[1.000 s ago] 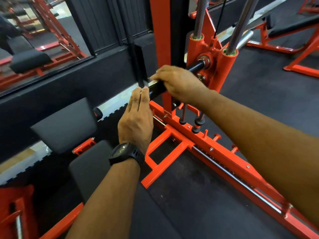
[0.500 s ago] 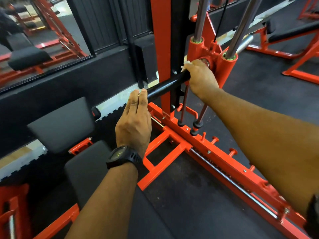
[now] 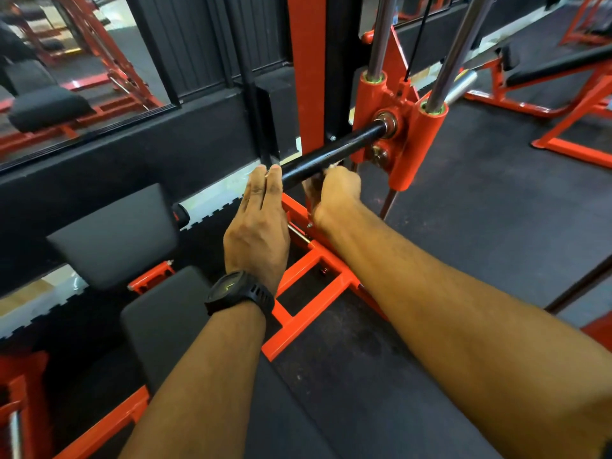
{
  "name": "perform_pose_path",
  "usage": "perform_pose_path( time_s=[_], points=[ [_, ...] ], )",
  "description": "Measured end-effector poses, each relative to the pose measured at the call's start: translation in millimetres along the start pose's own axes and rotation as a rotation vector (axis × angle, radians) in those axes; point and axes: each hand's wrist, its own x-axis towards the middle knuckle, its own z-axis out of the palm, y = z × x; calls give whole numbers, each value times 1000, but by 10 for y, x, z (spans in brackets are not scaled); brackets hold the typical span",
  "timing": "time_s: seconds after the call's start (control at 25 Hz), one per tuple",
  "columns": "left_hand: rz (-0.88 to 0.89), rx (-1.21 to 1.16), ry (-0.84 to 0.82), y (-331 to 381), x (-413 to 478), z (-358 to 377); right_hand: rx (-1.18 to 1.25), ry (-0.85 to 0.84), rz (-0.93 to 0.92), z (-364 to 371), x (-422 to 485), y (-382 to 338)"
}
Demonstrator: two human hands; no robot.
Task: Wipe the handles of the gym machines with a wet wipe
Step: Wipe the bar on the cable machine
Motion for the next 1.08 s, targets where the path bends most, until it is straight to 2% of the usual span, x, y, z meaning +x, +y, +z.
perform_pose_path(
  time_s=[0.08, 0.16, 0.24, 0.36, 0.48, 0.64, 0.72, 0.8, 1.0, 1.08],
  points=[
    [-27, -21, -30, 5, -3, -19, 122, -78, 22, -32, 36, 99],
    [-34, -38, -68, -6, -13, -39, 109, -126, -8, -51, -10, 171],
    [-30, -53, -106, -31, 0, -63, -150, -59, -207, -54, -75, 275],
    [-50, -100, -188, -31, 14, -131, -726, 92, -666, -47, -334, 450],
    [-44, -153, -256, -33, 31, -185, -928, -4, -875, -107, -437, 551],
    [-141, -218, -263, -23, 85, -263, -935, -191, -953, -285, -375, 584],
    [-272, -354, -235, 106, 62, -314, -877, -219, -1051, -373, -425, 567],
    [-374, -481, -181, 309, -59, -355, -801, -177, -1091, -510, -498, 552],
    [-410, -680, -214, 705, -568, -385, -507, -134, -844, -1120, -660, 509],
    [-426, -773, -260, 891, -729, -355, -488, -96, -813, -1438, -734, 475]
  ],
)
